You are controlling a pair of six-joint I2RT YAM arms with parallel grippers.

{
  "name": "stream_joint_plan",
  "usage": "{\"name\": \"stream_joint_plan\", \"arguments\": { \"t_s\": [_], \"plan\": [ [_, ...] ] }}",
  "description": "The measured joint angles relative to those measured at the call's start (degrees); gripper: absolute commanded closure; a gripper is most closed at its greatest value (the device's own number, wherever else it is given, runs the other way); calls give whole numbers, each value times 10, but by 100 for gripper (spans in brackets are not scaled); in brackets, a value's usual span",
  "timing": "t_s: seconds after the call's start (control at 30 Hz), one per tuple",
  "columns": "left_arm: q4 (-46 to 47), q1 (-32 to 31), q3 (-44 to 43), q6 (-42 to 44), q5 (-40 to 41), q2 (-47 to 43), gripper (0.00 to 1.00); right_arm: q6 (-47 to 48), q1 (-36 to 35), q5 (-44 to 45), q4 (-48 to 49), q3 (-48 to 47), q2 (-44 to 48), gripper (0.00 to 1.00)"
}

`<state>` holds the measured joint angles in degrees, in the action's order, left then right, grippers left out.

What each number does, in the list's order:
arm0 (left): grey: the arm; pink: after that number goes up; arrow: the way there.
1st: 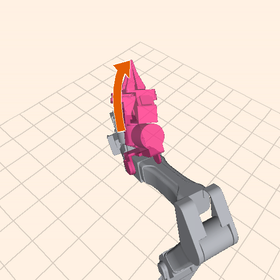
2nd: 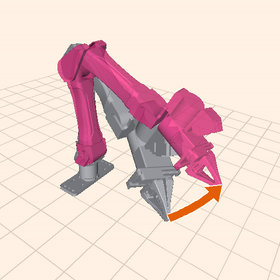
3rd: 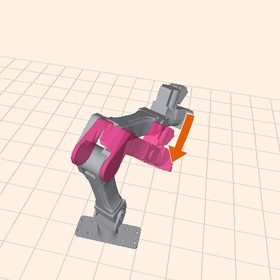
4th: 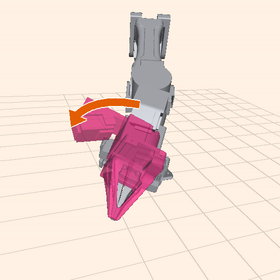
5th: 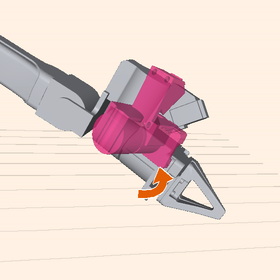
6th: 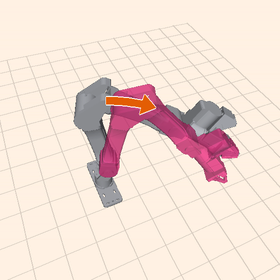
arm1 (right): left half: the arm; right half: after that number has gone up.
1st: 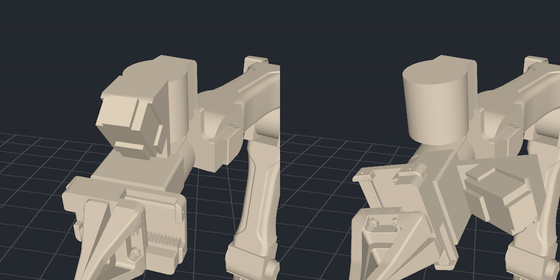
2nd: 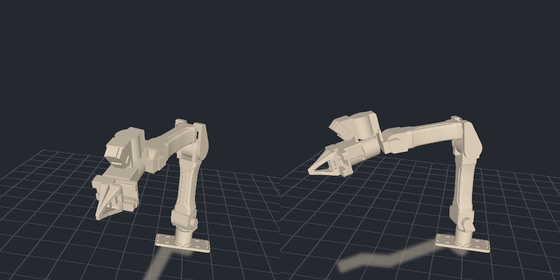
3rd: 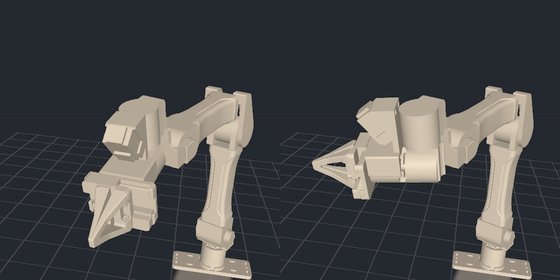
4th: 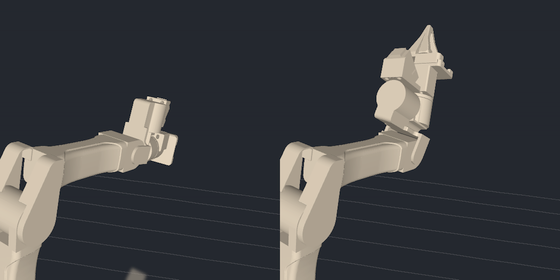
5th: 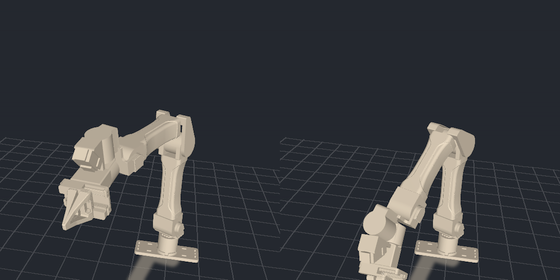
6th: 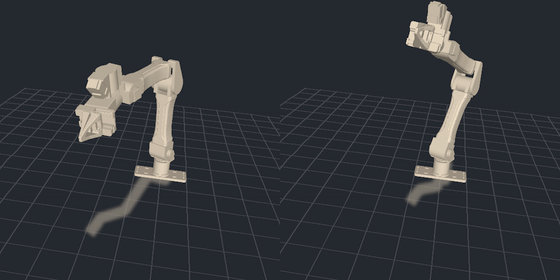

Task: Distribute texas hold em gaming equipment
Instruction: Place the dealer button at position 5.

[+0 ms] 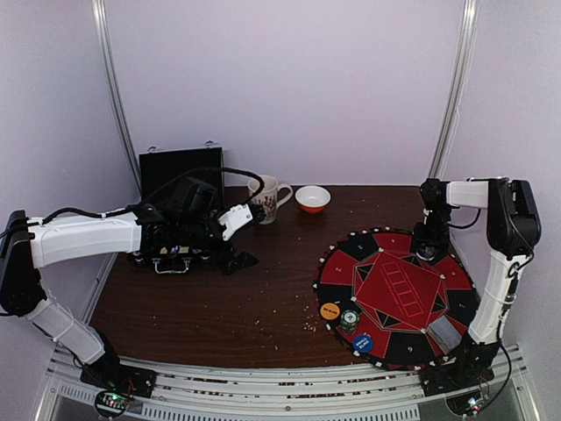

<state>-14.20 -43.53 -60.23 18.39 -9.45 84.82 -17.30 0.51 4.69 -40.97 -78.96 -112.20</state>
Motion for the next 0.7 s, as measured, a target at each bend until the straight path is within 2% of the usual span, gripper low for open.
{"name": "stream_joint_plan", "arguments": {
  "t_s": [0.27,0.4,0.47,0.5,0.53,0.57,0.6,0.7],
  "plan": [
    [0,0,1,4,-1,0,2,6,22,-1,15,-29,-36,74],
    [0,0,1,4,0,0,2,6,29,-10,13,-50,-50,68],
    [0,0,1,4,0,0,2,6,31,-12,14,-57,-55,57],
    [0,0,1,5,1,0,2,6,32,-13,14,-60,-57,47],
    [0,0,1,5,1,0,2,6,32,-13,15,-60,-57,34],
    [0,0,1,6,2,0,2,5,32,-13,15,-61,-57,12],
    [0,0,1,6,2,0,2,5,32,-13,14,-62,-57,2],
    [0,0,1,6,2,0,2,7,32,-13,11,-63,-56,0]
  ]
}}
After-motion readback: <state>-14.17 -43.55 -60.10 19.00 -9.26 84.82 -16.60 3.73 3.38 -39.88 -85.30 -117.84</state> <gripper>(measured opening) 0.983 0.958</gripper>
